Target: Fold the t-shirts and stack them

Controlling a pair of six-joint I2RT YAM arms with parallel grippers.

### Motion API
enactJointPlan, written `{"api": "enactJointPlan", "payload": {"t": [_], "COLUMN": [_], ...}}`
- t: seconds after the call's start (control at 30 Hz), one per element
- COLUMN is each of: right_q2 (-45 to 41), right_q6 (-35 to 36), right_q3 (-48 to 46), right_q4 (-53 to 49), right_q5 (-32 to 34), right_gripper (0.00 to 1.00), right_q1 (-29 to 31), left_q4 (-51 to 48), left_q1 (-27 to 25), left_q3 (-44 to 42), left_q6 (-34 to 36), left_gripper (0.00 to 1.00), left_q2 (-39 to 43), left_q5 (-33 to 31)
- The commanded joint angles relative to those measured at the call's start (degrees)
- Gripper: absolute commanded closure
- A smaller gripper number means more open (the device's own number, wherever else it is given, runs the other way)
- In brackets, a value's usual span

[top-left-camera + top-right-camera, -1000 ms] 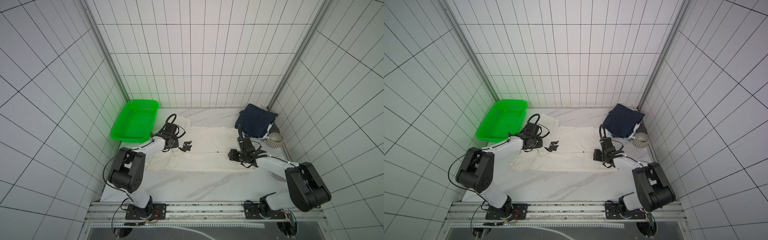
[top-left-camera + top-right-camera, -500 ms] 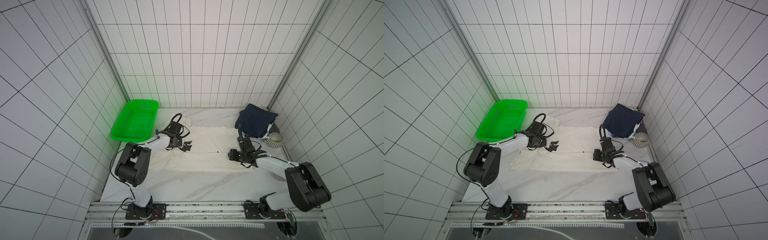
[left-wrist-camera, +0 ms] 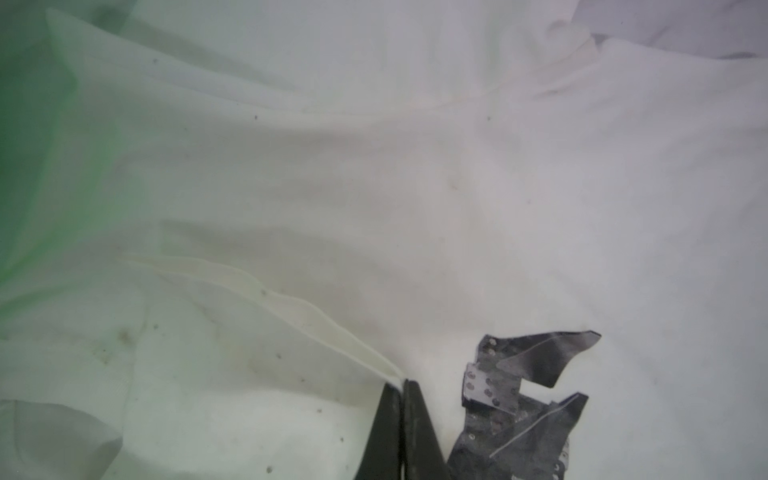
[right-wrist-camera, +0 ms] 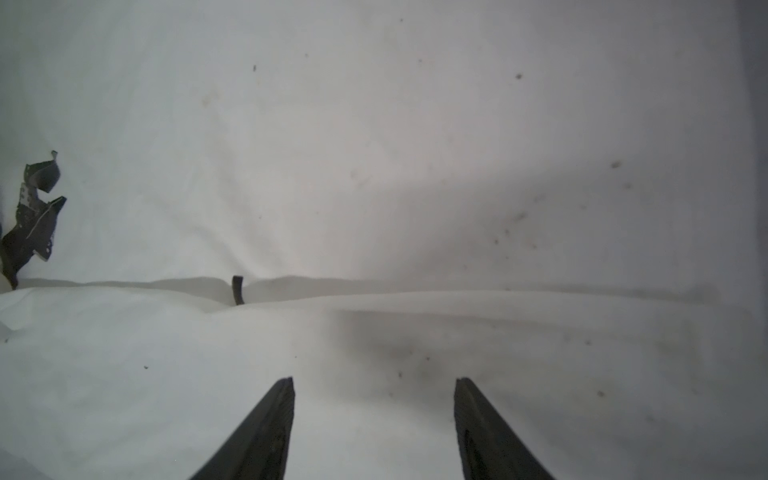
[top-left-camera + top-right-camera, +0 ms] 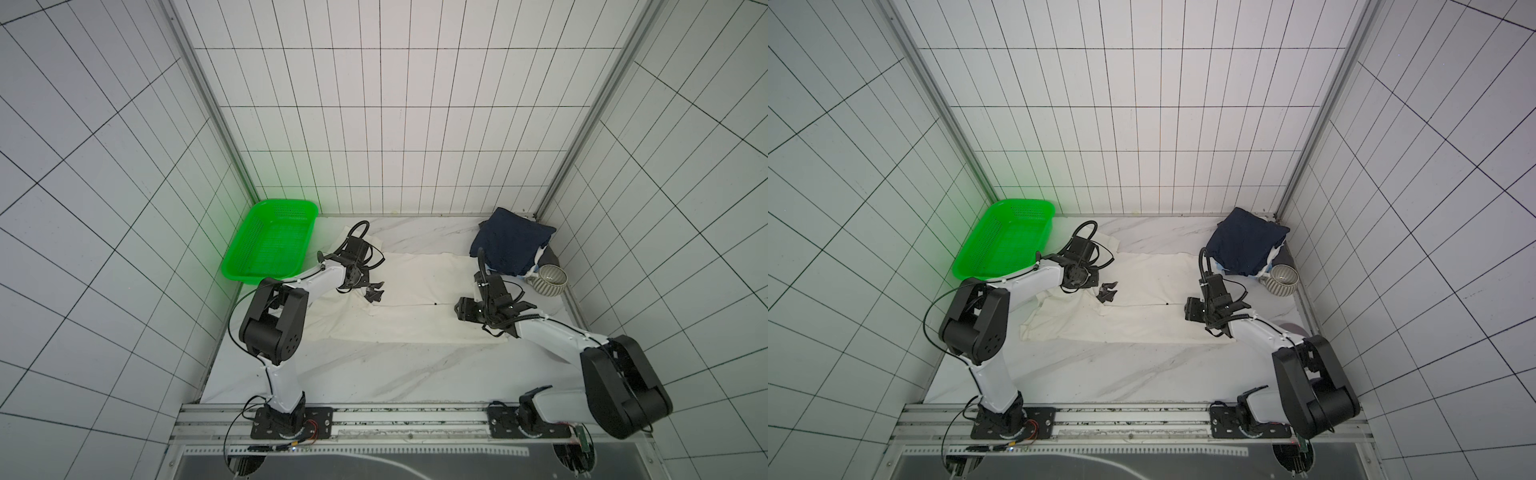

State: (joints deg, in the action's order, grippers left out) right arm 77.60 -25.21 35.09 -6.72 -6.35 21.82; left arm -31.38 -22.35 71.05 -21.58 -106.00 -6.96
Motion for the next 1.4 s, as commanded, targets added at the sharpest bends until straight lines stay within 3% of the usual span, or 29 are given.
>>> {"api": "enactJointPlan", "payload": {"t": [0.0, 0.07, 0.2, 0.27, 0.37, 0.53, 0.67, 0.73, 0.8, 0.9, 0.93, 1.07, 1.17, 1.23, 1.27, 1.3, 1.37], "right_q2": [-0.18, -0.33, -0.85, -0.57, -0.21, -0.41, -1.27, -1.87, -2.19, -2.78, -3.04, -3.48, -4.32, -5.82, -6.67, -7.62, -8.94], "right_q6": [0.05, 0.34, 0.25, 0.12, -0.09, -1.17, -2.03, -2.5, -3.1, -4.59, -5.81, -9.47, -11.12, -11.8, -12.11, -12.1, -10.98], "right_q3": [-1.19, -0.91, -0.74, -0.64, -1.2, -2.95, -4.22, -4.88, -5.72, -7.69, -8.81, -12.26, -12.15, -10.86, -9.87, -8.48, -6.07], "right_q4": [-1.39, -0.66, 1.39, 1.73, 1.89, 2.36, 2.45, 2.46, 2.14, 1.24, 1.18, 1.39, -2.35, -5.97, -7.48, -8.11, -6.42], "right_q5": [0.67, 1.34, 1.4, 1.47, 2.48, 3.8, 4.98, 5.42, 5.95, 6.63, 6.79, 6.0, 8.25, 10.23, 10.39, 10.16, 7.87], "right_gripper": [0.35, 0.33, 0.29, 0.29, 0.29, 0.29, 0.29, 0.29, 0.3, 0.3, 0.3, 0.3, 0.3, 0.3, 0.31, 0.31, 0.32], "right_q1": [2.7, 5.21, 8.44, 9.17, 9.51, 9.46, 9.46, 9.47, 9.47, 9.41, 9.38, 9.38, 9.24, 8.37, 7.86, 7.73, 7.97], "left_q4": [-0.17, 0.05, 0.7, 0.7, 1.25, 5.48, 9.33, 11.3, 13.42, 14.41, 14.46, 15.28, 14.92, 14.67, 13.97, 13.36, 11.73], "left_q1": [-0.06, 0.09, 1.79, 2.97, 3.91, 2.13, -0.49, -1.65, -2.63, -4.13, -4.36, -4.11, -2.97, -1.59, -0.88, 0.05, 1.35], "left_q3": [2.27, 2.69, 2.96, 2.14, -2.32, -11.69, -14.75, -14.66, -13.75, -11.05, -10.08, -8.53, -10.77, -14.69, -16.22, -17.91, -20.58], "left_q6": [0.05, 0.05, 0.38, 0.95, 0.98, -0.58, -2.38, -3.14, -3.59, -3.73, -3.73, -3.23, -3.27, -3.6, -3.8, -3.73, -3.97], "left_gripper": [0.92, 0.89, 0.62, 0.61, 0.53, 0.47, 0.5, 0.62, 0.81, 0.84, 0.78, 0.7, 0.6, 0.4, 0.12, 0.03, 0.03], "left_q2": [-2.52, -3.3, -2.0, 0.45, 6.86, 15.36, 13.87, 11.28, 8.71, 5.2, 4.1, 0.36, 1.89, 7.14, 9.96, 13.51, 19.08], "left_q5": [0.81, 1.02, 2.98, 3.9, 4.23, 9.11, 13.45, 15.5, 17.24, 17.06, 16.68, 16.28, 16.04, 14.06, 12.71, 11.84, 9.32]}}
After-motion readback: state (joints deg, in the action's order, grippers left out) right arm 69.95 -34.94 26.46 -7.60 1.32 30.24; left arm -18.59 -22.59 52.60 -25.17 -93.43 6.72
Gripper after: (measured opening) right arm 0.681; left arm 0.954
